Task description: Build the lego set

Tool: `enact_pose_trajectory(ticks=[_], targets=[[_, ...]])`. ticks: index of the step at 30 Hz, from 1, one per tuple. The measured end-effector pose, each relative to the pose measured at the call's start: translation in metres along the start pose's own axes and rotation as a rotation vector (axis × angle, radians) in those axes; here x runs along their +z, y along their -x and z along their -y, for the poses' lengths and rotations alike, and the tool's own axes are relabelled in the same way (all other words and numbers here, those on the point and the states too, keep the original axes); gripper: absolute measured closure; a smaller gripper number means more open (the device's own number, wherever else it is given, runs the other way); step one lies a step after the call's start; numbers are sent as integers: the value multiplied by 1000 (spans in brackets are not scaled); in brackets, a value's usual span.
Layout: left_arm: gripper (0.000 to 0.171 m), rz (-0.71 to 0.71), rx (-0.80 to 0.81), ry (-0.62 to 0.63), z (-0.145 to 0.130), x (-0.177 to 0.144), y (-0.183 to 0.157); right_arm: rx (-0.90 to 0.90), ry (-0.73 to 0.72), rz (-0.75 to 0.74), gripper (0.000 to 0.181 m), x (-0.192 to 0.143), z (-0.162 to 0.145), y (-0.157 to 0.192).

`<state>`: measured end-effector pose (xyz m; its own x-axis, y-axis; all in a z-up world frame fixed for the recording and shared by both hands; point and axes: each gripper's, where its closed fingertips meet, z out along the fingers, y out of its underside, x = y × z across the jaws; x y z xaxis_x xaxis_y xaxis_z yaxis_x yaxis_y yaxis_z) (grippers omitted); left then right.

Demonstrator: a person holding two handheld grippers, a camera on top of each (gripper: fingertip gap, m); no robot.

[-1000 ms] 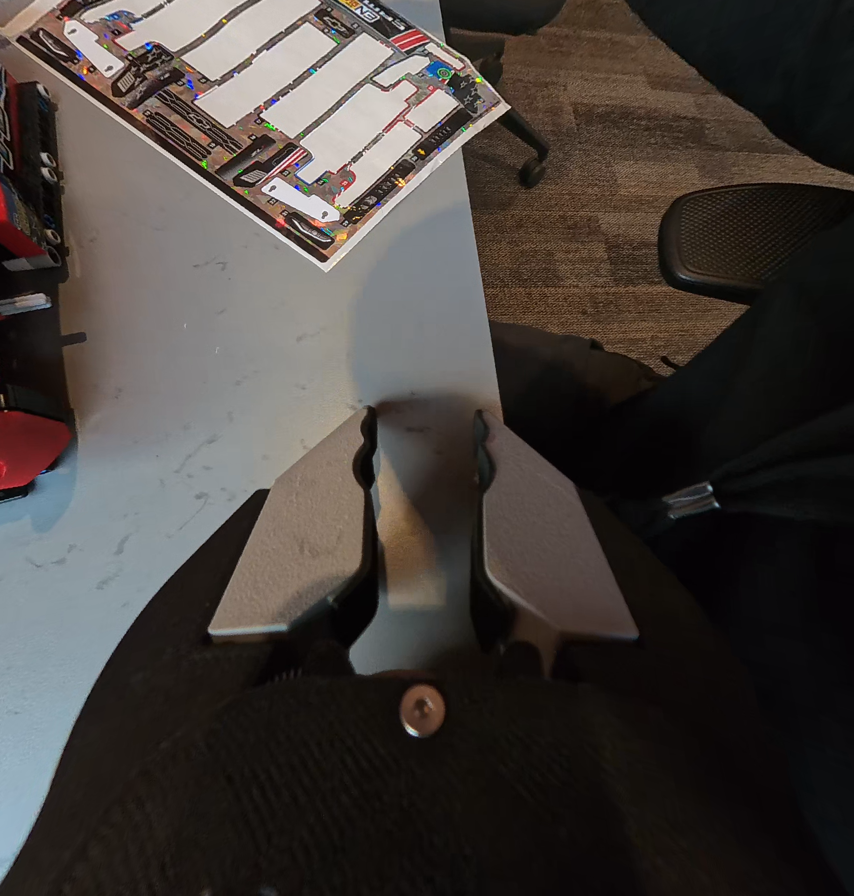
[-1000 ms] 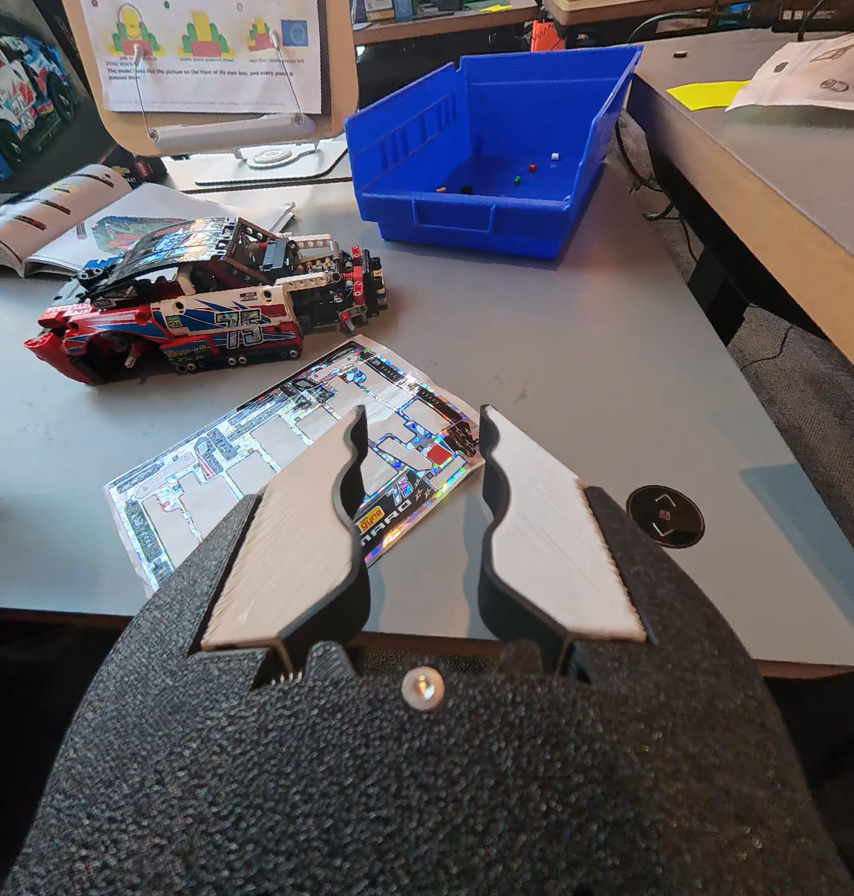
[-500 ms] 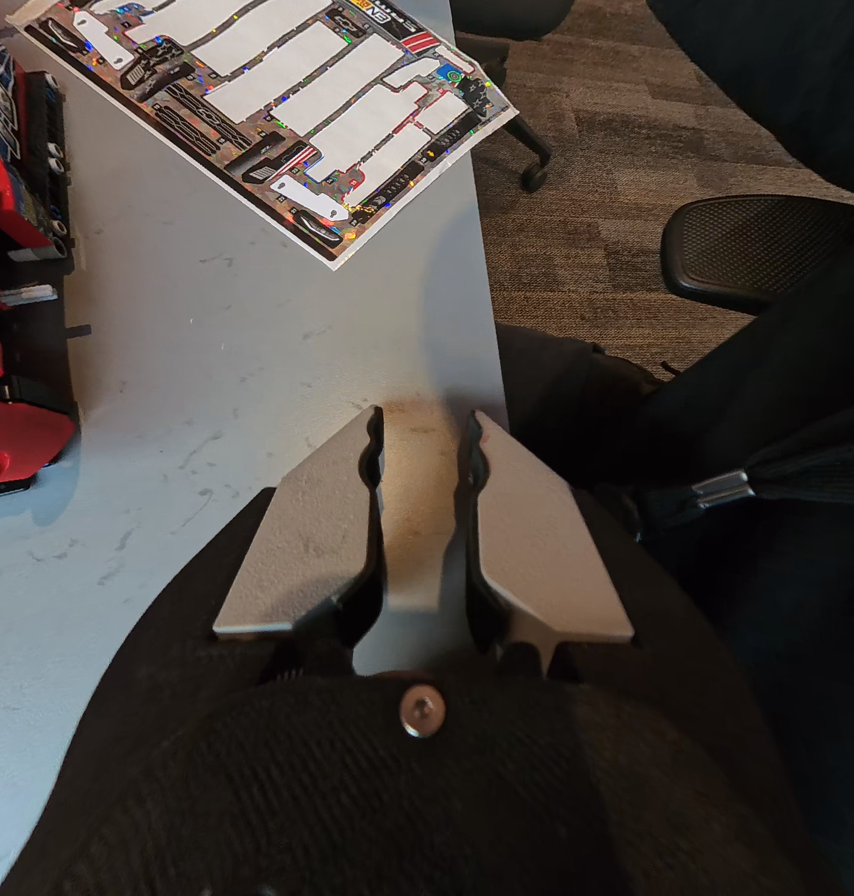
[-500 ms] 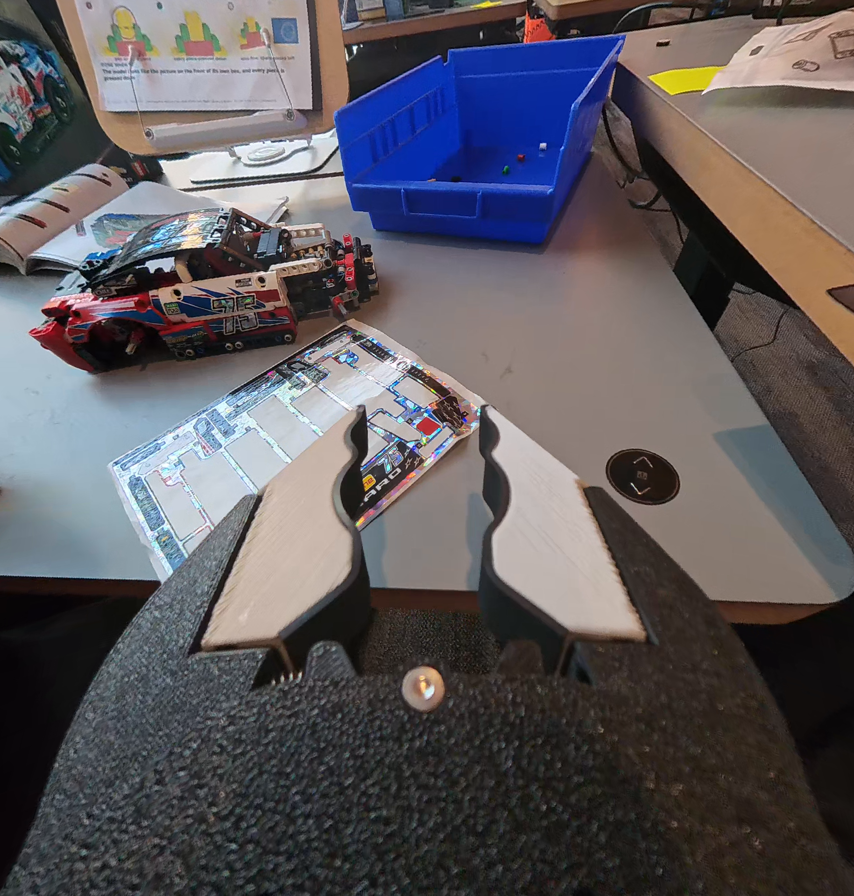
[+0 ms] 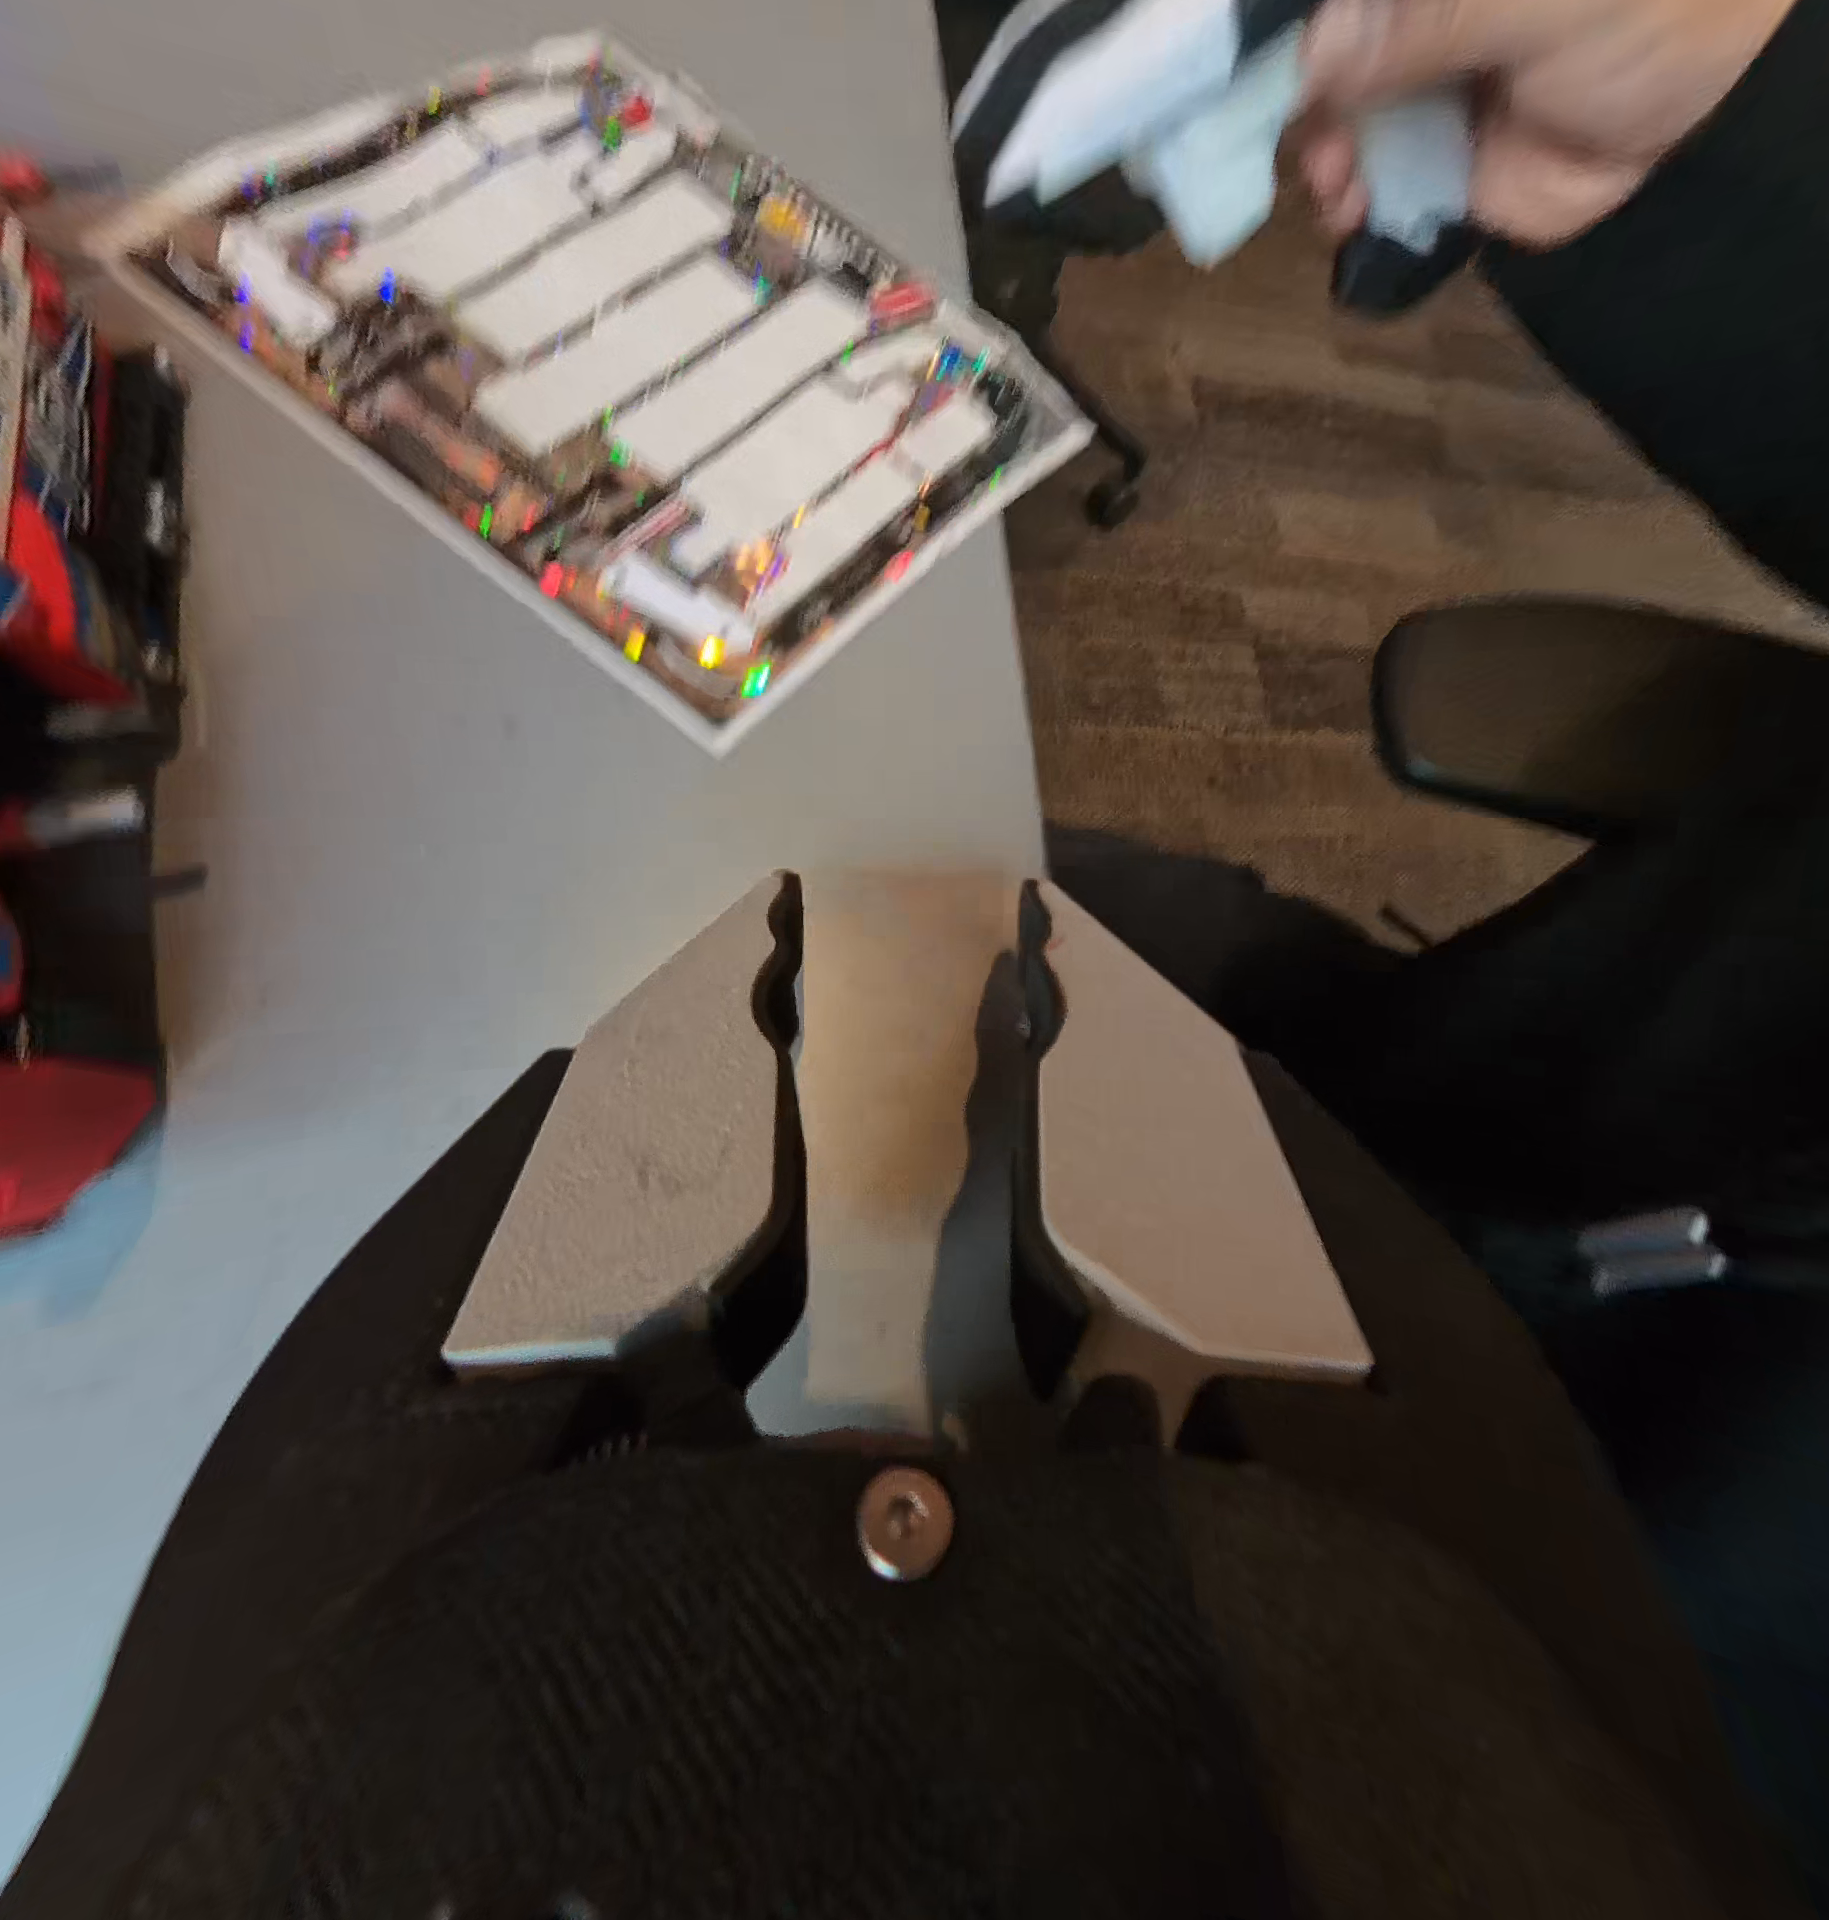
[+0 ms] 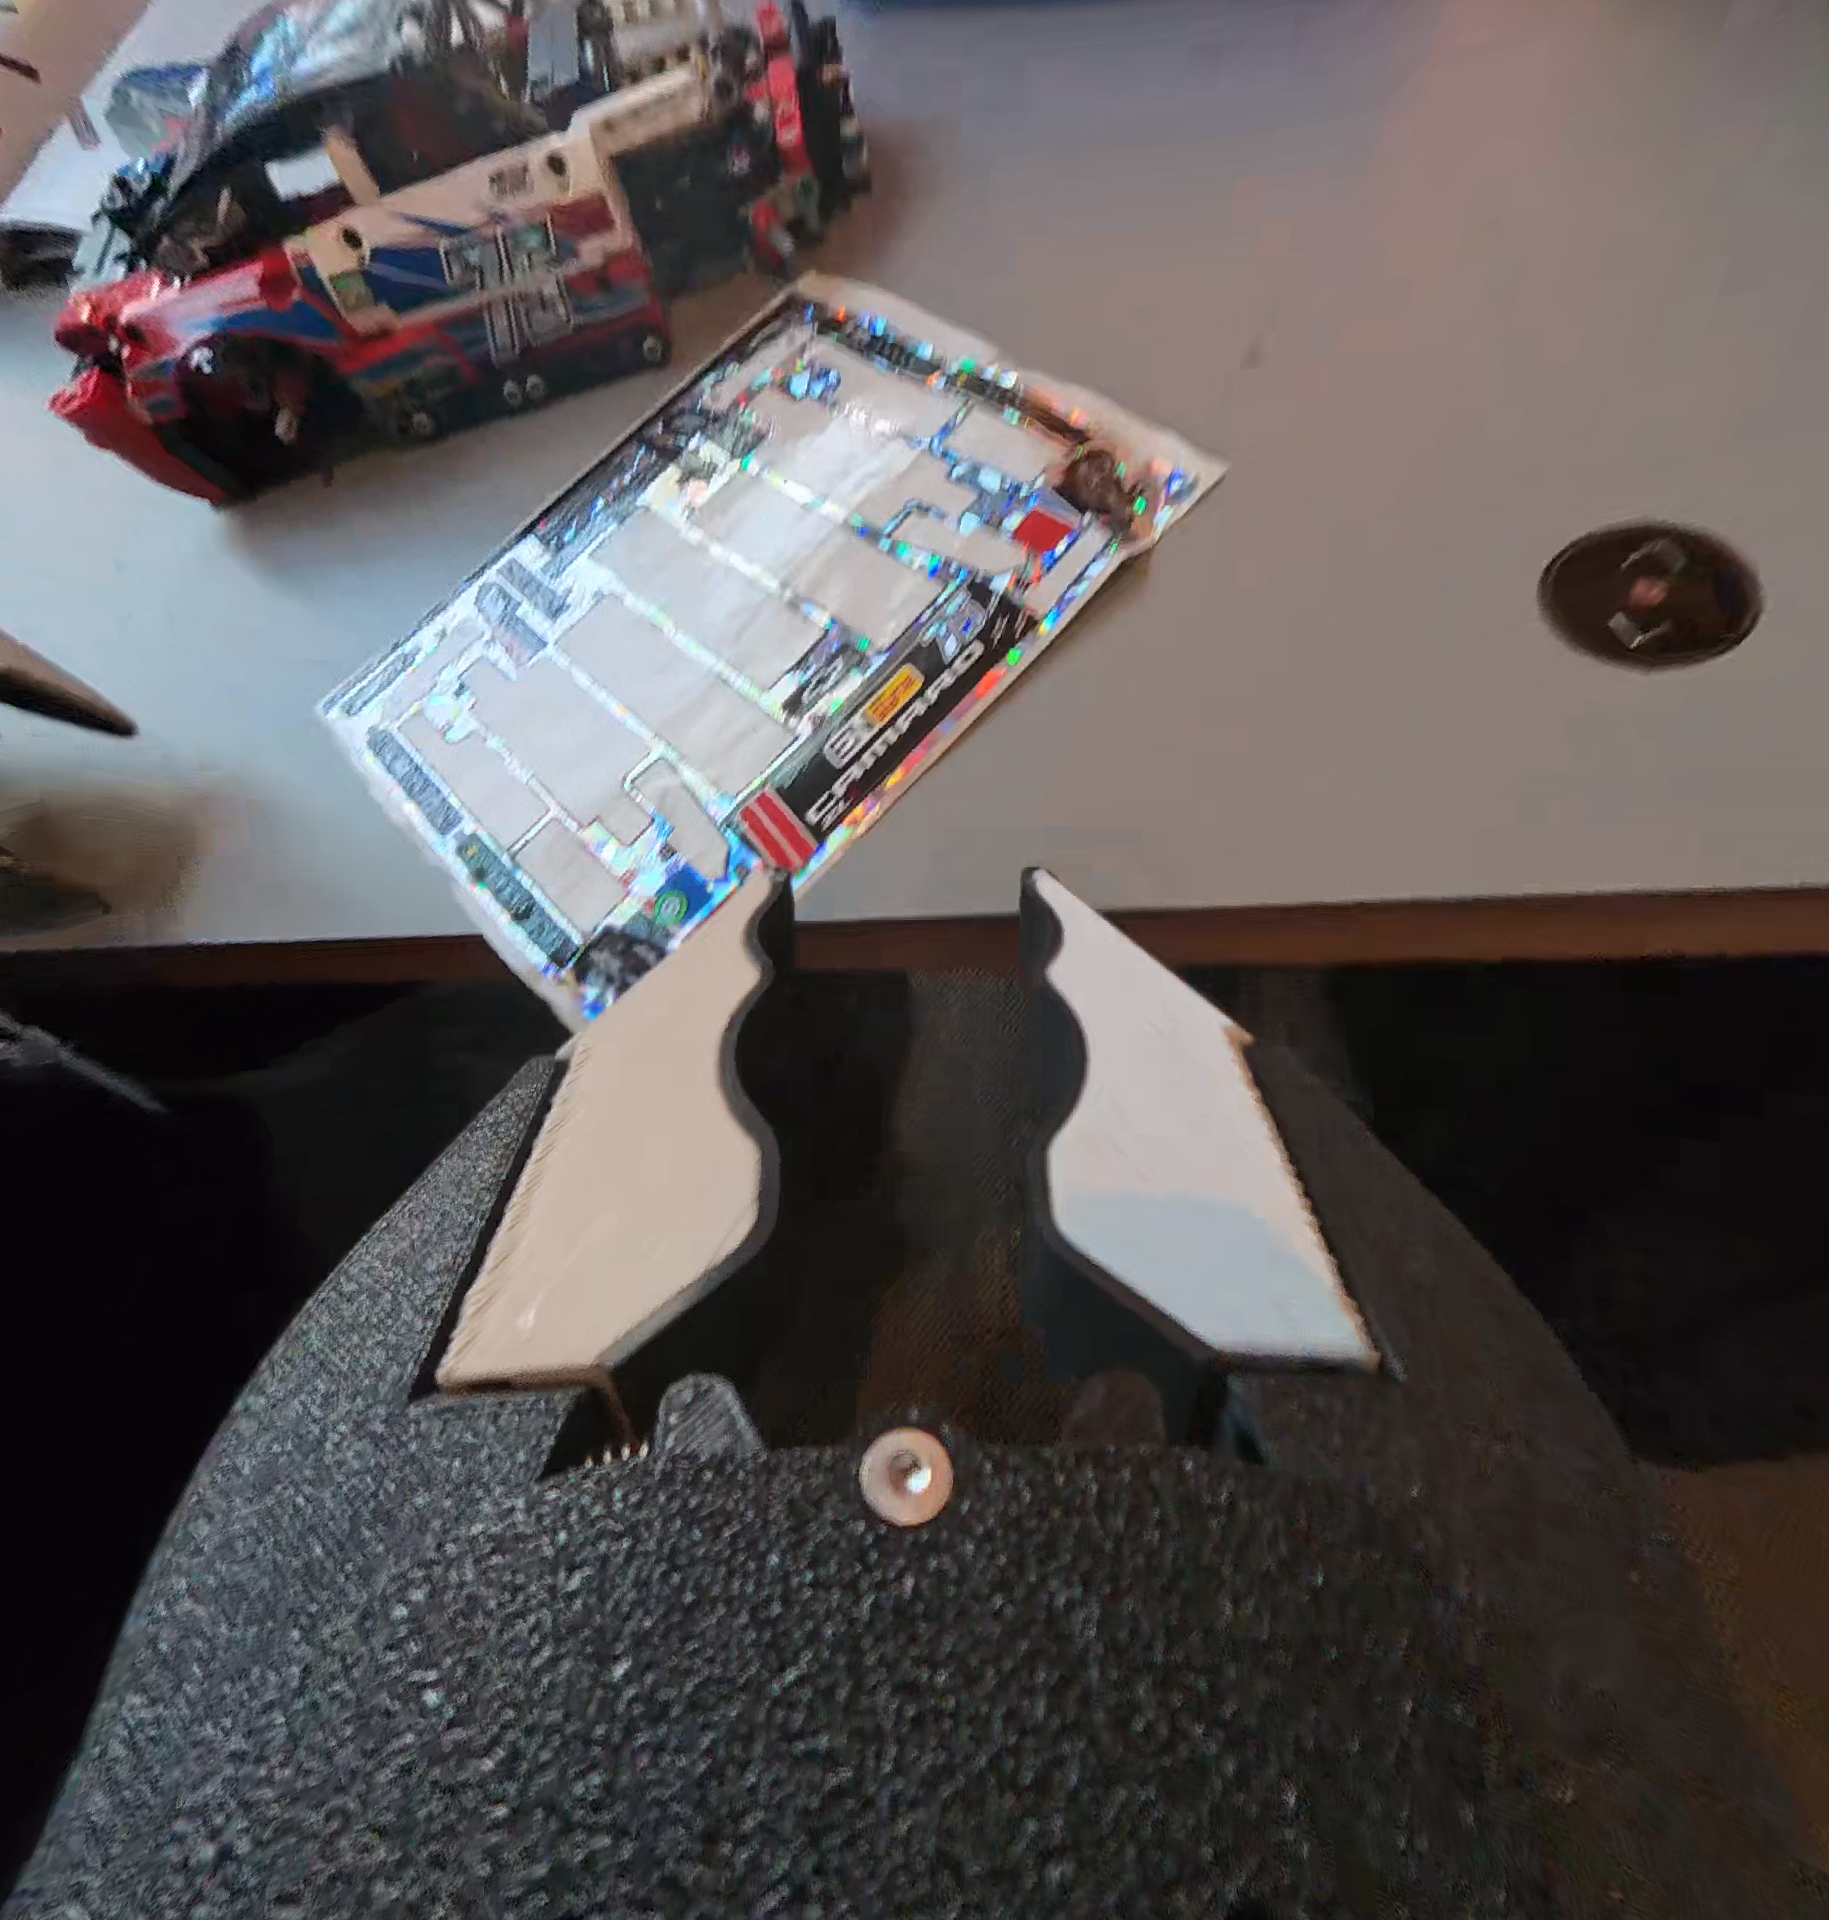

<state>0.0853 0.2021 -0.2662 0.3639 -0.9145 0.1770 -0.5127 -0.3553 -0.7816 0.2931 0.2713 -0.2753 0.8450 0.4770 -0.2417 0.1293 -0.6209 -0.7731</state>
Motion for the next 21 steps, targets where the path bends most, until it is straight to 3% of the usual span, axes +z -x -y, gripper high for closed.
enact_pose_trajectory(ticks=[4,7,9,11,15,21], targets=[[112,-86,124,17,46,33,-16,135,81,152,138,5,-30,32],[113,-63,288,31,74,64,-11,241,32,269,143,13,-28,47],[111,-105,321,115,72,85,-13,304,-18,320,156,15,-21,49],[100,-119,322,202,63,96,-14,313,-64,369,181,10,-17,51],[98,16,498,210,51,98,-14,394,-135,479,181,-9,-14,56],[123,237,749,98,60,104,-27,422,-128,576,181,-10,-19,74]])
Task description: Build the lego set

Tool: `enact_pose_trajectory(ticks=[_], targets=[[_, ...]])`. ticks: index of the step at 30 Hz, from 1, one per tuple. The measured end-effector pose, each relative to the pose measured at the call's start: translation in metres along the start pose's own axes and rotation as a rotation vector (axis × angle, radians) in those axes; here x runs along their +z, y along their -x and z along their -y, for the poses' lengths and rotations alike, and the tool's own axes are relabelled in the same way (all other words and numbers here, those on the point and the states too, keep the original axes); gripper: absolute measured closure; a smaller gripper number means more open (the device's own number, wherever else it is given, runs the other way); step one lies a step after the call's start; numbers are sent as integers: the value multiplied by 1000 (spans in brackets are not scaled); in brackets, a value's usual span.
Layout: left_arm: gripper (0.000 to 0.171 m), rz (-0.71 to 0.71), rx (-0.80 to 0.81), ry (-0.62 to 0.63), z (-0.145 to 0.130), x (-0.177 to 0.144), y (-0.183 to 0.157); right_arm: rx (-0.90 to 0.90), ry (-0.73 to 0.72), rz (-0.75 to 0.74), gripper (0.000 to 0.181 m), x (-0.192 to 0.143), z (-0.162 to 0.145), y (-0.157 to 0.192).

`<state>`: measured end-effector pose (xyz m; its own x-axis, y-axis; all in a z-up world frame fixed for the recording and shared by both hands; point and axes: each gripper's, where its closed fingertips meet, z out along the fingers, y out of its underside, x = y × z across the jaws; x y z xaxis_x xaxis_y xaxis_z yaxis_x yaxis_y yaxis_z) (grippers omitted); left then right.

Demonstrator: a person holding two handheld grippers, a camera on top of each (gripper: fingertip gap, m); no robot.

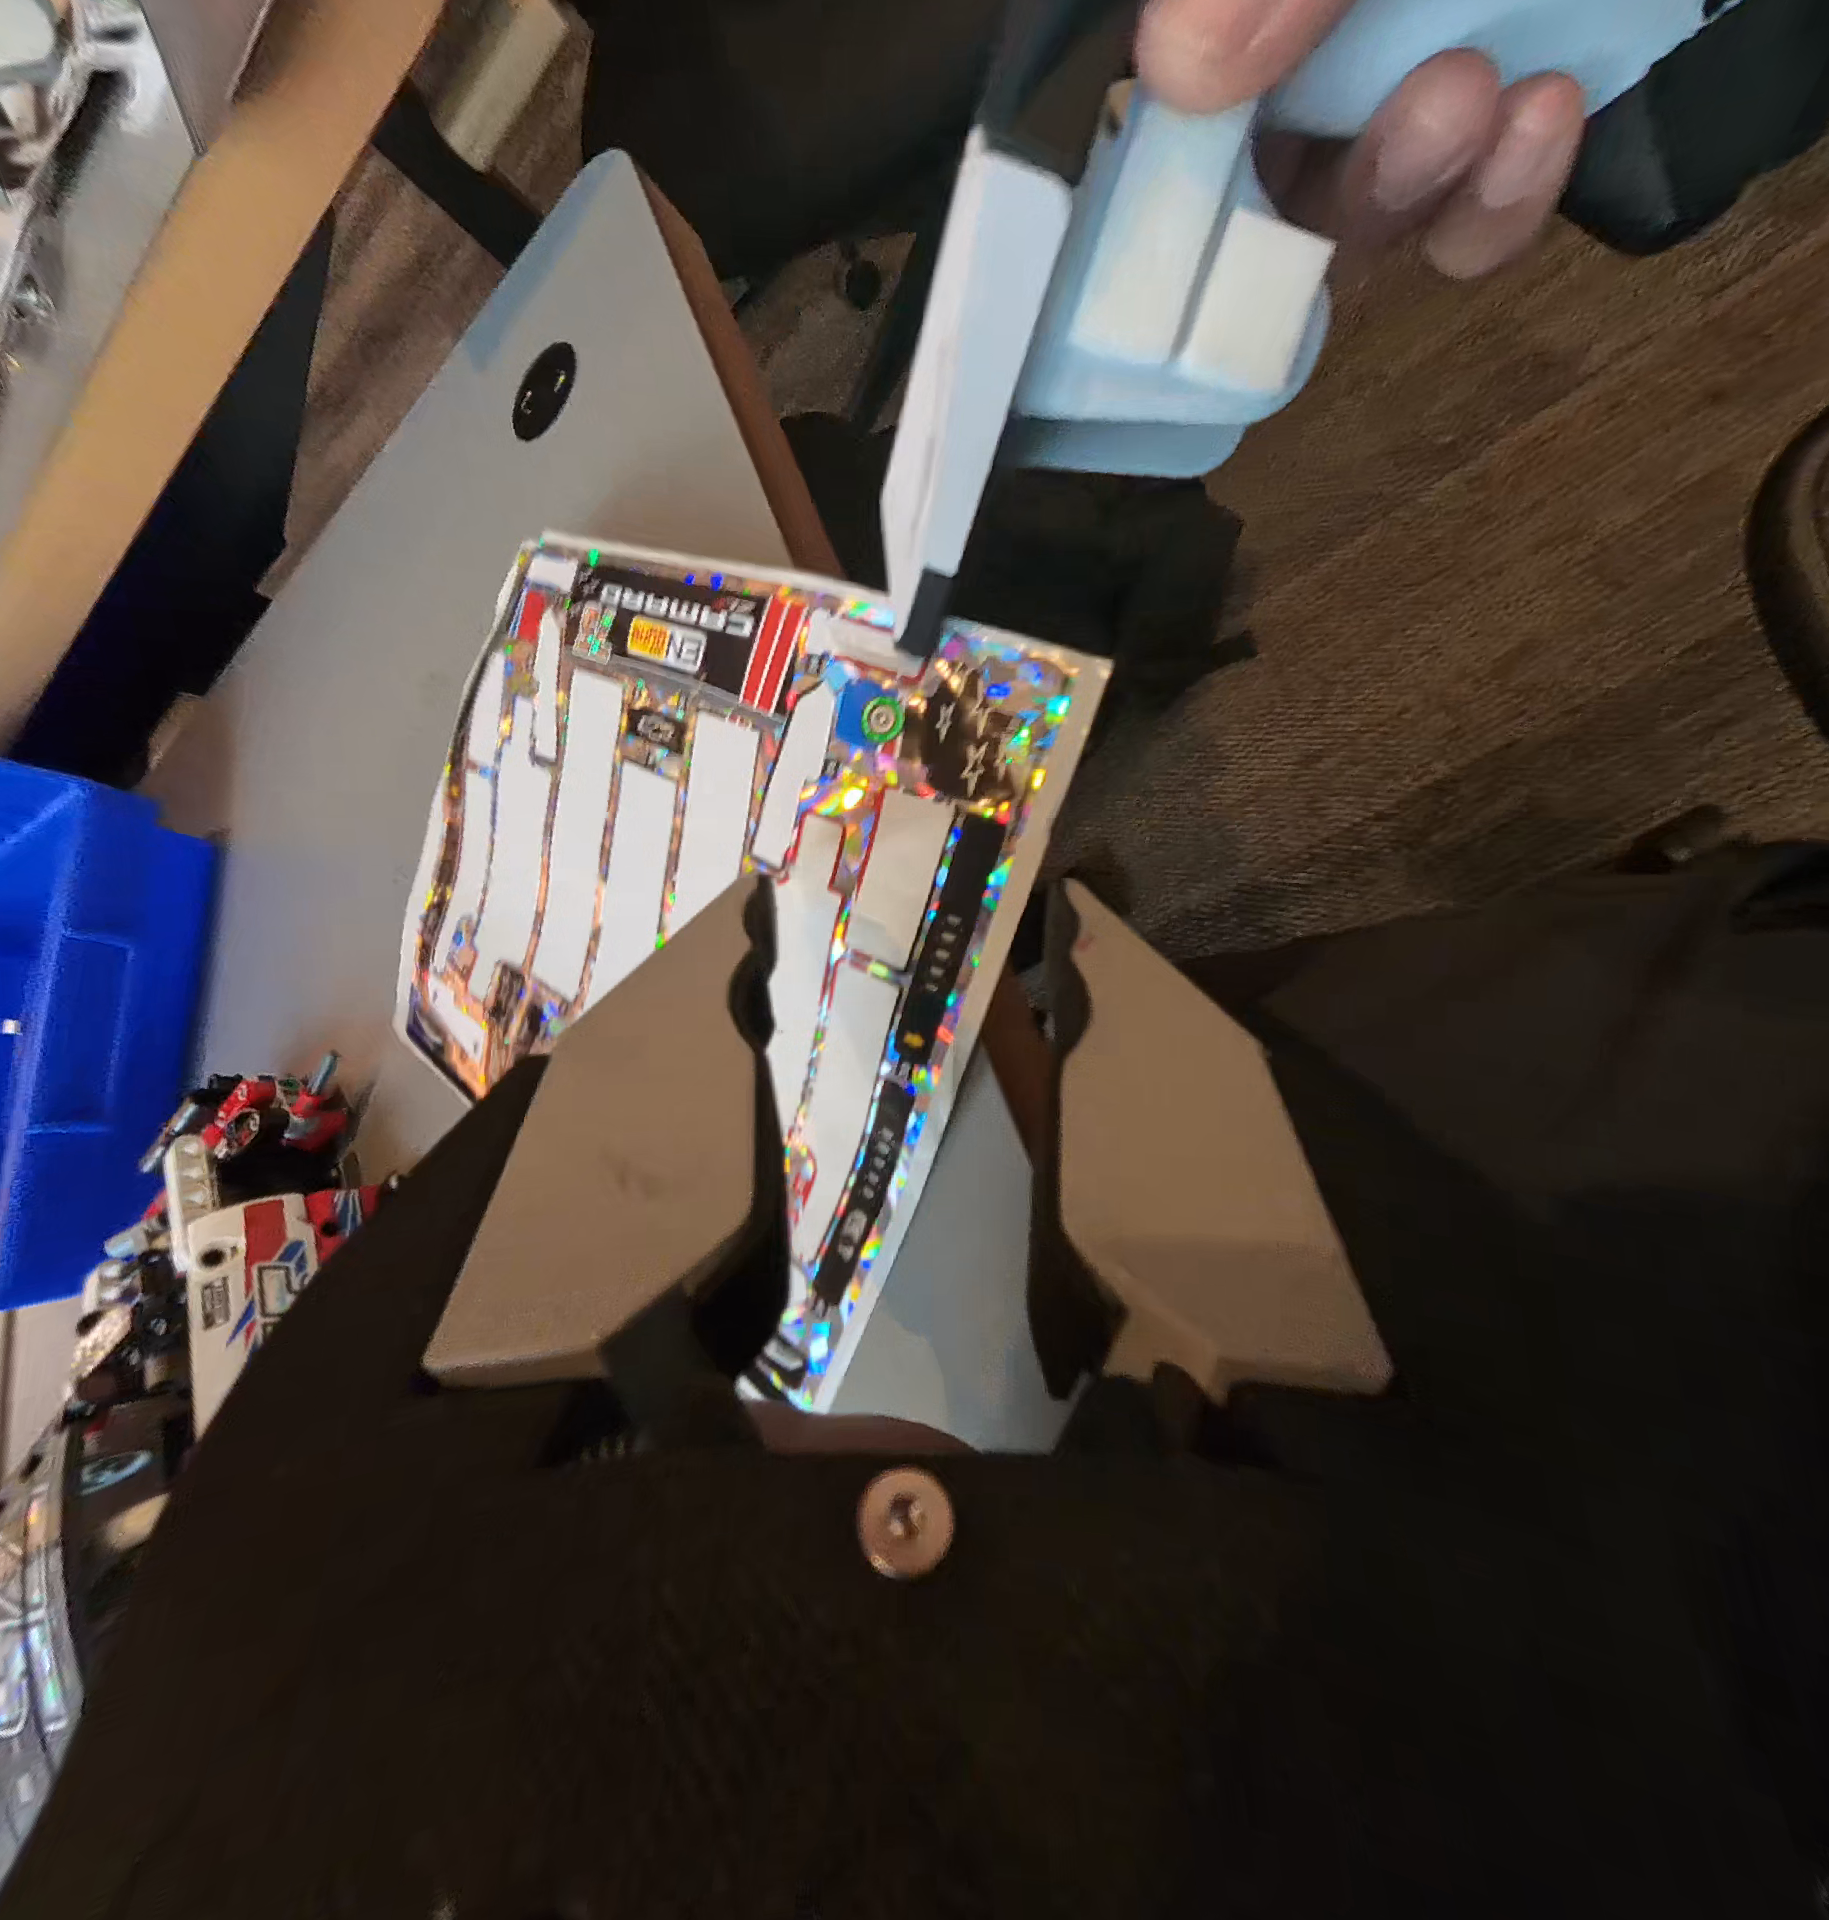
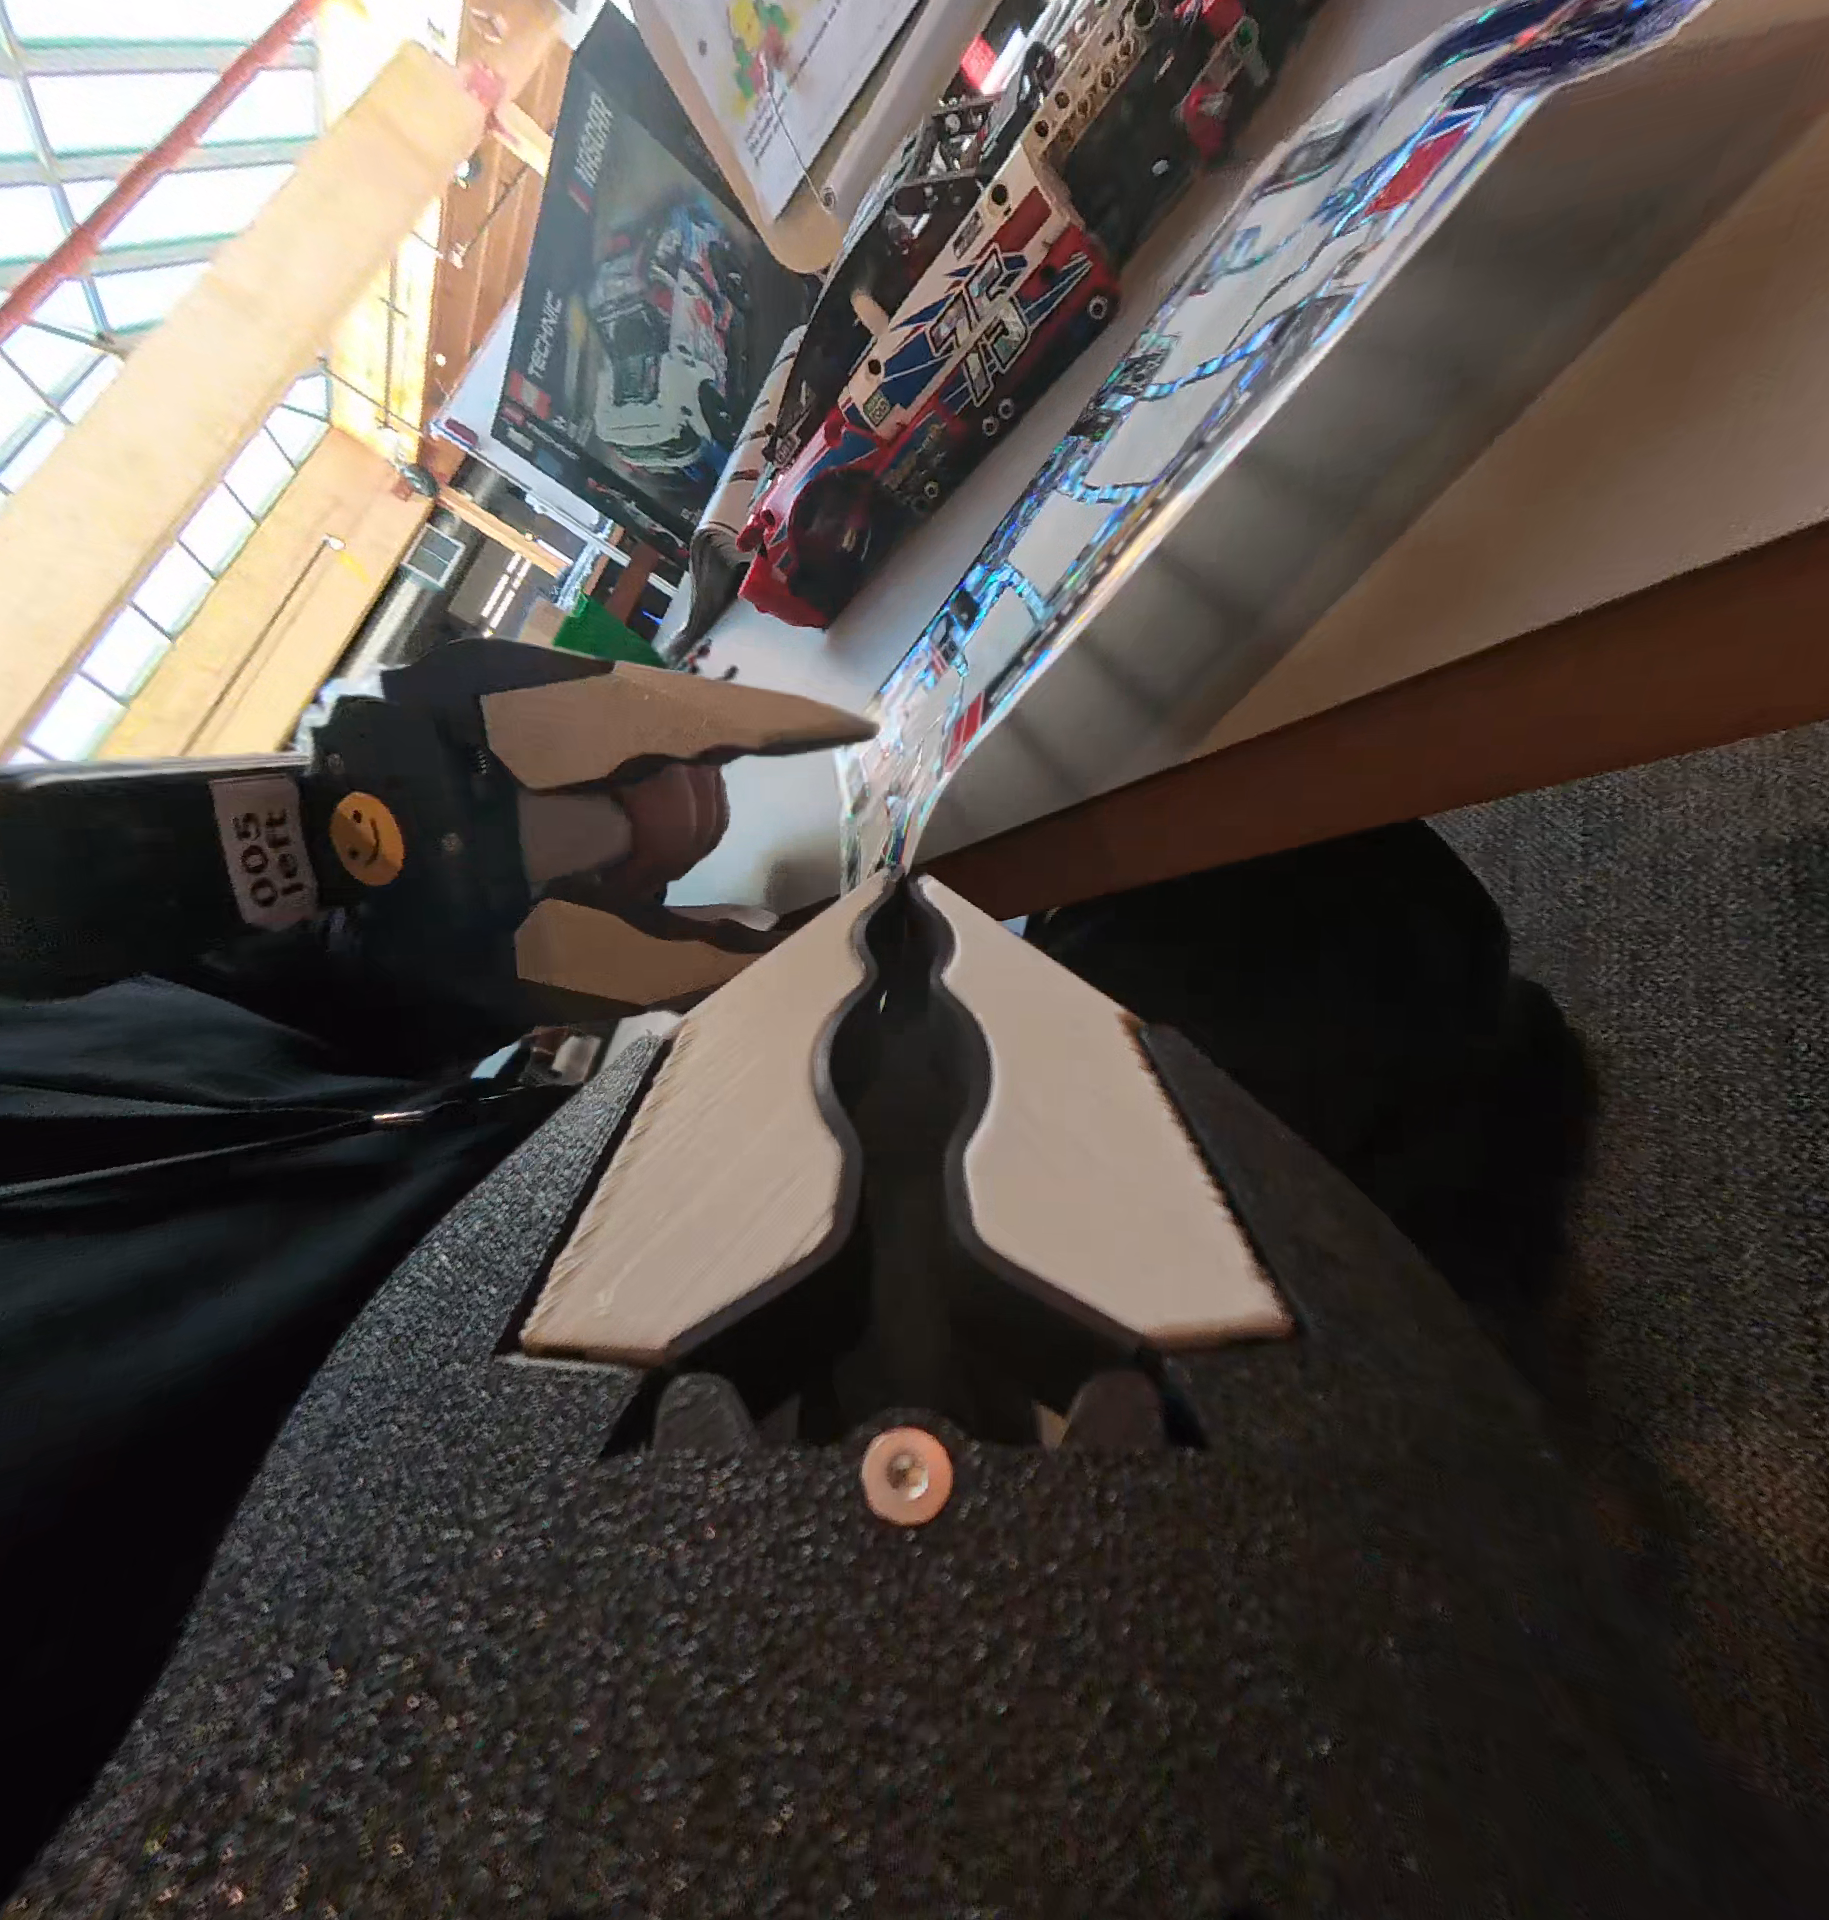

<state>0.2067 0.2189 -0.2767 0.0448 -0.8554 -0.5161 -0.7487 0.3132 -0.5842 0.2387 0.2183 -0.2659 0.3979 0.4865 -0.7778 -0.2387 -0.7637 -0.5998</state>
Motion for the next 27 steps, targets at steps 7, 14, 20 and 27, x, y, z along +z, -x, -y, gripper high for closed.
enact_pose_trajectory(ticks=[7,14,20,27], targets=[[133,-14,-73,53,-7,6,-15,-65,57,-67,181,6,-5,-5],[124,-27,-309,28,-31,-44,-10,-114,89,-71,181,15,-3,-6],[113,-27,-232,25,-27,-38,-6,-121,39,6,181,17,6,15],[121,286,181,61,-12,-19,12,-77,6,85,181,14,5,29]])
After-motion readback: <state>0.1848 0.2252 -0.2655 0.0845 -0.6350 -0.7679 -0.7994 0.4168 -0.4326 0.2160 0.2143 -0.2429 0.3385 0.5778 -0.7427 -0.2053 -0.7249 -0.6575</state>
